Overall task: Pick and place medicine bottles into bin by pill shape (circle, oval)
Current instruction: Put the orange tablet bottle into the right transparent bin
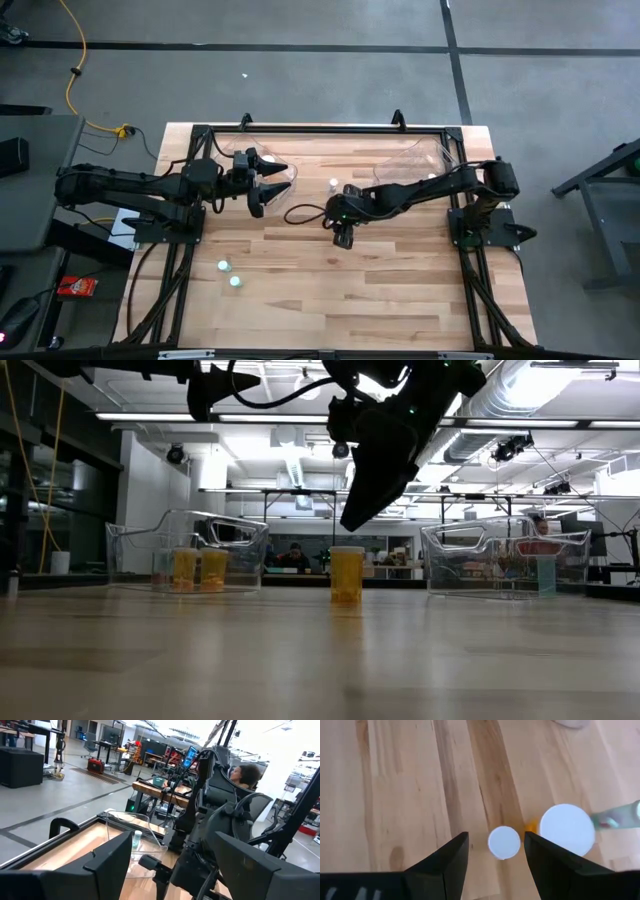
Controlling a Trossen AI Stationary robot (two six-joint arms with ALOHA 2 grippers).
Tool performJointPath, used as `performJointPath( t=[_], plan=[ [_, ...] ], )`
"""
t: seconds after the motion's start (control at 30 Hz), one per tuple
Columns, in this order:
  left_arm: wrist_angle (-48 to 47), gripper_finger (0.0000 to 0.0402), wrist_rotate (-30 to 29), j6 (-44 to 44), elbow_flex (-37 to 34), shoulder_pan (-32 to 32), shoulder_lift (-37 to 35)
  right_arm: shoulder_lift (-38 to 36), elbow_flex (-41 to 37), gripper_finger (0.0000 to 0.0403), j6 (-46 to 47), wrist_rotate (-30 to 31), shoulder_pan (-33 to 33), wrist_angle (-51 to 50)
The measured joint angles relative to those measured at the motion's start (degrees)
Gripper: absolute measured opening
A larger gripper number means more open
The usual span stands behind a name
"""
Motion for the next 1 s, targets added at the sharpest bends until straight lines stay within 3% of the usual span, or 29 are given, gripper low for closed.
performJointPath(
  t=[1.0],
  plan=[
    [0.0, 0.0268, -0.09, 1.49, -0.02, 0.11, 0.0, 4.55, -0.24, 0.0185, -6.31, -2.14, -1.64, 2.04]
  ],
)
